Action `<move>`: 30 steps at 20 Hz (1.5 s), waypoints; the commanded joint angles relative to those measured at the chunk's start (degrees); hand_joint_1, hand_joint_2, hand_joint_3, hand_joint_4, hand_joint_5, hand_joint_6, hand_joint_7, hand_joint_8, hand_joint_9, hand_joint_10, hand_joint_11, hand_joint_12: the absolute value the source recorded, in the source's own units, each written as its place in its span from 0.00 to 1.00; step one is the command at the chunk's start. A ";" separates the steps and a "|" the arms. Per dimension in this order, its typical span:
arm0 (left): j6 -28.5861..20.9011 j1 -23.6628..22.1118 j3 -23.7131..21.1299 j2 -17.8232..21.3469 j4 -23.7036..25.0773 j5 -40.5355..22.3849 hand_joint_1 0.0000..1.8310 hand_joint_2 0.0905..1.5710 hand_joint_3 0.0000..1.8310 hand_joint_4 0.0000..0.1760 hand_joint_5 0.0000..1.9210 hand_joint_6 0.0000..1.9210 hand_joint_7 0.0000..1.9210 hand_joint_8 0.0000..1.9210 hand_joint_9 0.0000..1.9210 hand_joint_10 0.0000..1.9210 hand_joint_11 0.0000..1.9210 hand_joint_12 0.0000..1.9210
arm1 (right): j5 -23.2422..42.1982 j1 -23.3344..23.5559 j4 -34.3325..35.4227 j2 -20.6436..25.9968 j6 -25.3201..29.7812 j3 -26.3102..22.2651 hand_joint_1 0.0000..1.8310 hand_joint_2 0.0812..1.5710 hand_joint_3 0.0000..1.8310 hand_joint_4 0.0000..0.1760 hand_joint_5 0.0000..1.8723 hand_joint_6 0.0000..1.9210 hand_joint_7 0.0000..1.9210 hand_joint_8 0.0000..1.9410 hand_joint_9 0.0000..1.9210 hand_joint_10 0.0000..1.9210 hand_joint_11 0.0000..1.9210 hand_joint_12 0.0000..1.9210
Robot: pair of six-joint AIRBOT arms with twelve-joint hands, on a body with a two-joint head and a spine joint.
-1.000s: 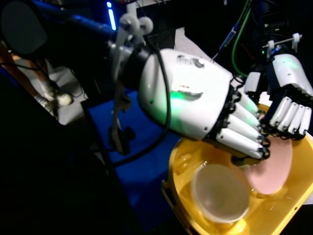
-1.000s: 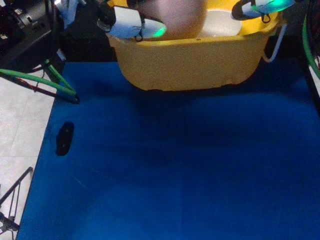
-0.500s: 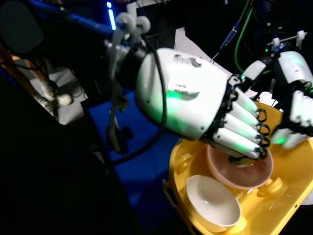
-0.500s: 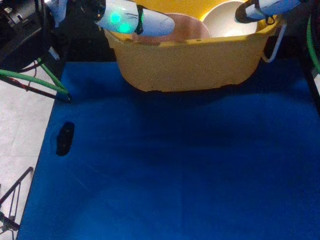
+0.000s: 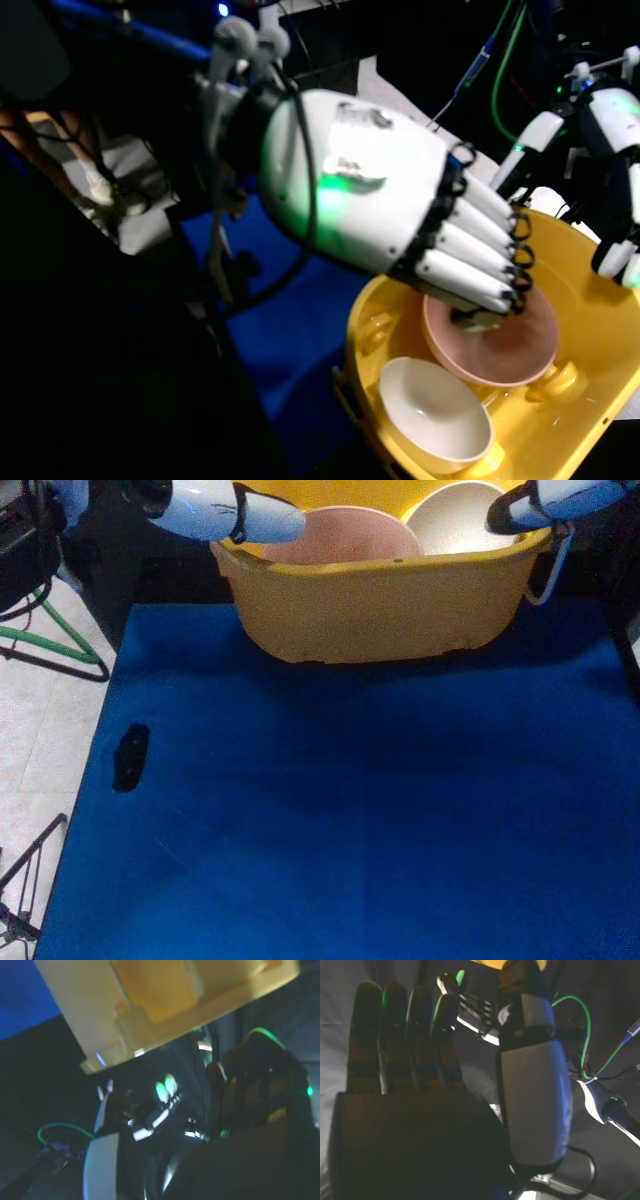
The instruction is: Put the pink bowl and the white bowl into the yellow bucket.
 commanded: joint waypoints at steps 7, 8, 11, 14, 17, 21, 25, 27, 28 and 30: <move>0.16 -3.13 -3.43 3.72 -0.49 -9.74 0.49 0.68 0.00 0.00 0.30 0.44 0.23 0.52 0.16 0.64 0.08 0.90 | 9.26 3.92 0.31 5.90 0.04 -5.06 0.62 0.66 0.00 0.00 0.23 0.52 0.19 0.37 0.12 0.50 0.00 0.83; 0.40 -3.30 -3.94 4.24 -0.40 -10.06 0.53 0.74 0.00 0.04 0.39 0.62 0.26 0.52 0.20 0.65 0.12 0.91 | 9.30 4.12 0.31 6.02 0.04 -5.15 0.62 0.67 0.00 0.00 0.24 0.53 0.19 0.39 0.12 0.55 0.01 0.88; 0.43 -3.53 -5.54 5.72 0.02 -11.83 0.55 0.76 0.00 0.00 0.41 0.67 0.30 0.49 0.24 0.65 0.16 0.90 | 10.58 4.53 0.31 7.47 0.05 -6.55 0.63 0.67 0.00 0.00 0.25 0.54 0.19 0.47 0.12 0.64 0.05 0.93; 0.50 -3.69 -7.07 7.14 0.39 -13.58 0.56 0.76 0.00 0.00 0.41 0.67 0.32 0.47 0.25 0.64 0.19 0.90 | 12.41 5.68 0.31 9.93 0.07 -8.63 0.65 0.66 0.00 0.00 0.26 0.53 0.20 0.49 0.14 0.65 0.09 0.91; 1.26 -3.85 -8.62 8.70 0.39 -15.25 0.57 0.75 0.00 0.00 0.42 0.66 0.32 0.56 0.27 0.74 0.21 0.97 | 14.08 6.74 0.30 12.53 0.08 -10.65 0.61 0.68 0.01 0.00 0.25 0.54 0.21 0.50 0.15 0.65 0.10 0.89; 5.65 -4.34 -12.61 12.20 0.17 -17.49 0.54 0.75 0.00 0.20 0.41 0.67 0.35 0.45 0.28 0.59 0.14 0.92 | 16.75 8.31 0.30 16.54 0.05 -14.14 0.62 0.68 0.00 0.00 0.30 0.45 0.23 0.60 0.18 0.72 0.11 0.95; 6.72 -3.47 -15.00 15.05 -1.17 -21.90 0.58 0.74 0.00 0.00 0.43 0.65 0.37 0.51 0.30 0.63 0.18 0.94 | 16.92 8.61 0.34 17.77 0.04 -15.04 0.65 0.68 0.00 0.00 0.26 0.55 0.21 0.64 0.18 0.74 0.15 0.94; 8.48 -2.32 -16.25 16.55 -2.69 -23.62 0.59 0.73 0.00 0.00 0.45 0.61 0.38 0.53 0.31 0.65 0.20 0.94 | 16.92 8.61 0.50 18.06 0.04 -15.26 0.65 0.67 0.00 0.00 0.27 0.53 0.22 0.61 0.18 0.71 0.12 0.91; 9.26 -1.96 -16.62 17.03 -3.32 -23.93 0.59 0.73 0.00 0.00 0.45 0.62 0.39 0.53 0.31 0.65 0.21 0.93 | 16.92 8.61 0.53 18.06 0.04 -15.26 0.60 0.76 0.01 0.00 0.39 0.69 0.23 0.62 0.18 0.71 0.12 0.92; 9.53 -1.15 -17.28 18.28 -4.28 -25.18 0.60 0.73 0.00 0.00 0.44 0.63 0.38 0.53 0.31 0.64 0.22 0.91 | 16.97 8.61 0.73 18.06 0.04 -15.27 0.60 0.77 0.00 0.00 0.39 0.70 0.24 0.61 0.18 0.70 0.12 0.91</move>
